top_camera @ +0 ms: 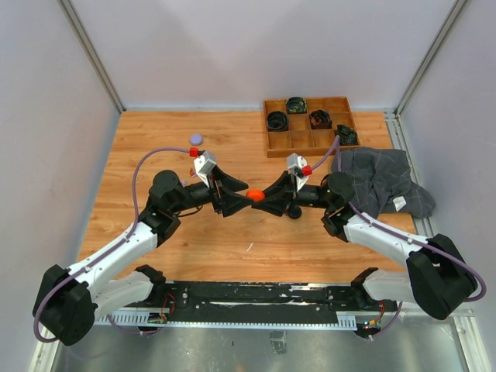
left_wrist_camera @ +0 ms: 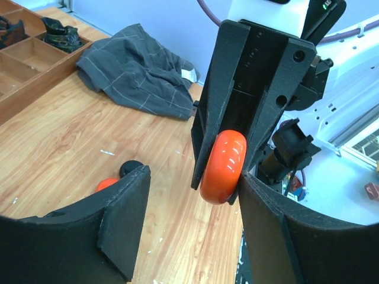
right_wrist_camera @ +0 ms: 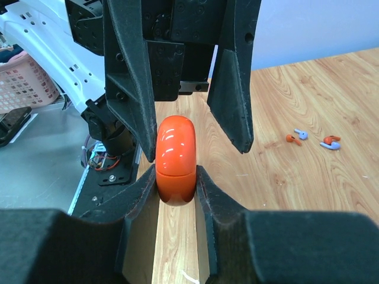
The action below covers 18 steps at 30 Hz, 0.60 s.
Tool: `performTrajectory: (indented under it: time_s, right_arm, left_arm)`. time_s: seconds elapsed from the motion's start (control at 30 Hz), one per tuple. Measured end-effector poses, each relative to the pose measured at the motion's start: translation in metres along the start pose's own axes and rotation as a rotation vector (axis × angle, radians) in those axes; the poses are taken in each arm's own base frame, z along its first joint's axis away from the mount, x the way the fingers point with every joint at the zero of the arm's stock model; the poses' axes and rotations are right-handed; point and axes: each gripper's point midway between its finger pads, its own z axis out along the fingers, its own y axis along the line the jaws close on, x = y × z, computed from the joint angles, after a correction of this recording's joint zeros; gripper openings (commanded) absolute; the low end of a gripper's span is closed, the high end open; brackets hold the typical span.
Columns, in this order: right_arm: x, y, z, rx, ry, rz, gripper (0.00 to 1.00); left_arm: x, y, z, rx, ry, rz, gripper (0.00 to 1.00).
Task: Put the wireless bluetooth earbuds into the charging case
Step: Open the charging case.
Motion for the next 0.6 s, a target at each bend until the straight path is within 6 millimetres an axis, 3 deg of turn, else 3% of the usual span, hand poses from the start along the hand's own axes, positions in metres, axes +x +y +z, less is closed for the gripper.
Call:
performTrajectory:
  time_s: [0.47, 0.6]
  right_arm:
    - [0.005, 0.003, -0.002, -0.022, 0.017, -0.057, 0.02]
    - [0.008, 0.002, -0.003, -0.023, 0.026, -0.070, 0.03]
  left_arm:
    - [-0.027, 0.013, -0.002, -0.131, -0.049, -0.019, 0.68]
    - [-0.029, 0.017, -0.005, -0.164, -0.055, -0.026, 0.72]
